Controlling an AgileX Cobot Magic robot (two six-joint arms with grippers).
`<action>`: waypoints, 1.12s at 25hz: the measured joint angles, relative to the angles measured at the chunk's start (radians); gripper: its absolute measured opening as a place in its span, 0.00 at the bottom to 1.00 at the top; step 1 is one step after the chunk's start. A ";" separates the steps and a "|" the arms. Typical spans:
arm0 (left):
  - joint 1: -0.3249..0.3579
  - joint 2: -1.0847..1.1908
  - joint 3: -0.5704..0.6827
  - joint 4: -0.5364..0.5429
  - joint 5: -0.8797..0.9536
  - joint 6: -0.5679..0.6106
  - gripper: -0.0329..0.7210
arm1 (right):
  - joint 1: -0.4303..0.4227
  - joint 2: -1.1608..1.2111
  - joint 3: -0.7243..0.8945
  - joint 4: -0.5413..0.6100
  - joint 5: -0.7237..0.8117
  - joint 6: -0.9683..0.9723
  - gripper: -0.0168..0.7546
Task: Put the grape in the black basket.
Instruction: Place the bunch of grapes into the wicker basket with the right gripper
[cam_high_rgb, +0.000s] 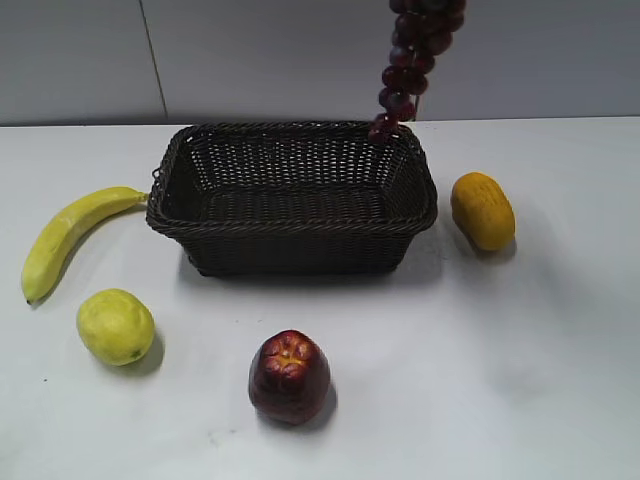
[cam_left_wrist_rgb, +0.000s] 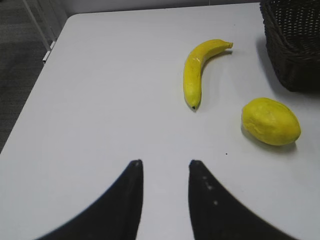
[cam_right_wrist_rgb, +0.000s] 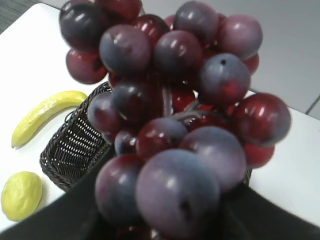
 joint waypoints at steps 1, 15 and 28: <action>0.000 0.000 0.000 0.000 0.000 0.000 0.35 | 0.008 0.032 -0.025 0.000 -0.002 -0.005 0.41; 0.000 0.000 0.000 0.000 0.000 0.000 0.35 | 0.072 0.442 -0.105 0.012 -0.061 -0.064 0.41; 0.000 0.000 0.000 0.000 0.000 0.000 0.35 | 0.074 0.515 -0.147 0.038 0.116 -0.065 0.84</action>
